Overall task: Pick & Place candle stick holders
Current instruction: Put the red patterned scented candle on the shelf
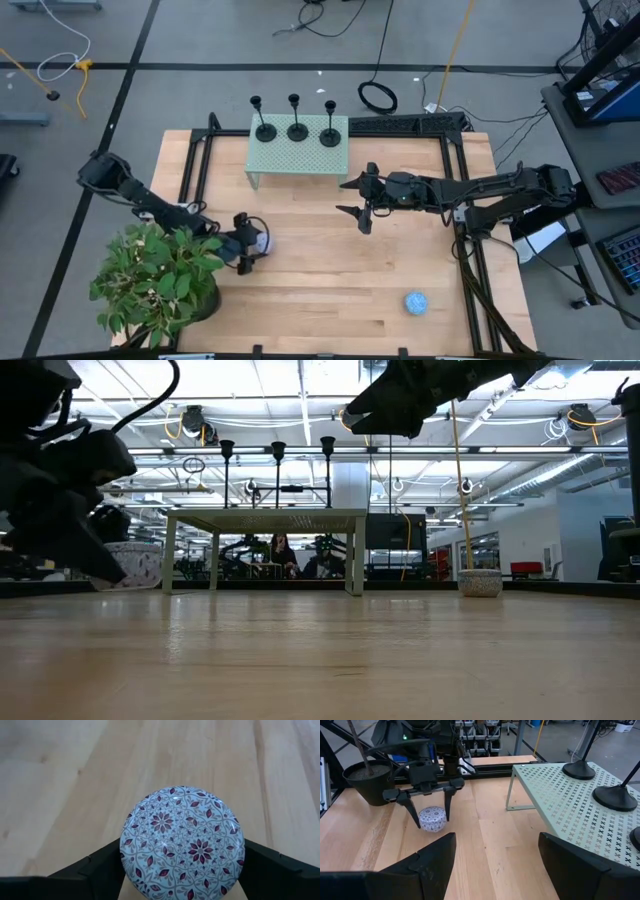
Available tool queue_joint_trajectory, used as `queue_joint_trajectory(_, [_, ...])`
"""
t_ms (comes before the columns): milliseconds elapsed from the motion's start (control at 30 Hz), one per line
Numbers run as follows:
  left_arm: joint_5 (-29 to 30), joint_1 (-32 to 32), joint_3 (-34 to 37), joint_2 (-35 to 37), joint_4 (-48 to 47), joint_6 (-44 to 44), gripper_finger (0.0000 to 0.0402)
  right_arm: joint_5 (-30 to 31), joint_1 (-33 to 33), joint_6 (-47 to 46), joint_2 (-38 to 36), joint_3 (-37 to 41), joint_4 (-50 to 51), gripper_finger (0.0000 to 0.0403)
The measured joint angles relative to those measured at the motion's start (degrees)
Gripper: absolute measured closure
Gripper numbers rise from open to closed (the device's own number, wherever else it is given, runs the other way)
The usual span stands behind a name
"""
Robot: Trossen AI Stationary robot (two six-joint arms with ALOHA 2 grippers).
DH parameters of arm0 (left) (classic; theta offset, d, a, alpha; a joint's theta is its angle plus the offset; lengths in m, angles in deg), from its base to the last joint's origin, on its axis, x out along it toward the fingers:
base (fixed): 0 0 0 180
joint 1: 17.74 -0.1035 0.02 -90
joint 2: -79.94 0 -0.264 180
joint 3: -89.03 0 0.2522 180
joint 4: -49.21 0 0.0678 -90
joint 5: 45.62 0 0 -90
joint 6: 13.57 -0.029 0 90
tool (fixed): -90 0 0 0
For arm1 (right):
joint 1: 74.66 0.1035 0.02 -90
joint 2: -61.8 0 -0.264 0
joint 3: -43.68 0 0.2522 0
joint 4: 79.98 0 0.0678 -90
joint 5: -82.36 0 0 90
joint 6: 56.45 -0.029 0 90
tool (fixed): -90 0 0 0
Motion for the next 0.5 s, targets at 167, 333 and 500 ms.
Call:
queue_joint_trajectory(167, [1.0,-2.4,0.0,0.0,2.2,-3.7,0.0092,0.0,0.0,0.0,0.0,0.0,0.0,0.0124])
queue_joint_trajectory(333, [1.0,-5.4,0.0,0.0,2.8,-3.3,0.0106,0.0,0.0,0.0,0.0,0.0,0.0,0.0124])
queue_joint_trajectory(500, [1.0,-7.9,0.0,0.0,5.1,-3.5,0.0089,0.0,0.0,0.0,0.0,0.0,0.0,0.0124])
